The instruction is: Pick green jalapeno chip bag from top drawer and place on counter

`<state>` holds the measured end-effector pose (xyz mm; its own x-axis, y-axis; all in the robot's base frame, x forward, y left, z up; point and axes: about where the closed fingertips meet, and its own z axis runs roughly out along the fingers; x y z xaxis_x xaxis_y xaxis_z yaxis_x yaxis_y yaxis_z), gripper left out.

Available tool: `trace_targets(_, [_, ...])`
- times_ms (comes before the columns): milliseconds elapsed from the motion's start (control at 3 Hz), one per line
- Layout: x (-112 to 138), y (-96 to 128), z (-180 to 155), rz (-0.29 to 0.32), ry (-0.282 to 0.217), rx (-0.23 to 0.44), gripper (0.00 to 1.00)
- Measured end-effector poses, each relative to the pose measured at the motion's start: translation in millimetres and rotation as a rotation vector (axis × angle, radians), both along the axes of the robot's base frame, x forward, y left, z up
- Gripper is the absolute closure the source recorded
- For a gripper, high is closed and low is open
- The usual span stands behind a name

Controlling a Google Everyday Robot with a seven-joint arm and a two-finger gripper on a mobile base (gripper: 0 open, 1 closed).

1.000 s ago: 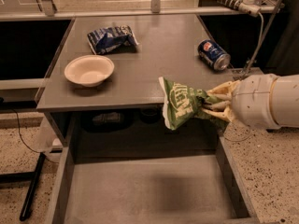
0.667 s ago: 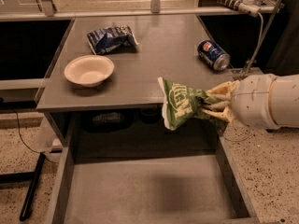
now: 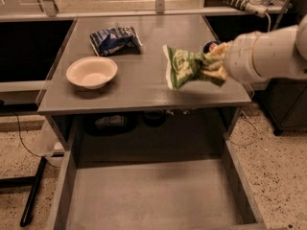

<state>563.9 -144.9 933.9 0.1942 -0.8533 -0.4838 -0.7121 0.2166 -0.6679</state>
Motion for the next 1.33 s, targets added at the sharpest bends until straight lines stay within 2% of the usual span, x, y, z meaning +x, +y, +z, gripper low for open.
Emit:
trace_targets(333, [62, -2, 12, -0.015, -0.033, -0.014, 1.0])
trace_targets(667, [105, -5, 7, -0.034, -0.024, 0.019, 1.0])
trace_targets(1000, [130, 9, -18, -0.007, 0.026, 0.051, 1.0])
trace_targets(1333, [145, 24, -37, 0.024, 0.071, 0.097, 1.0])
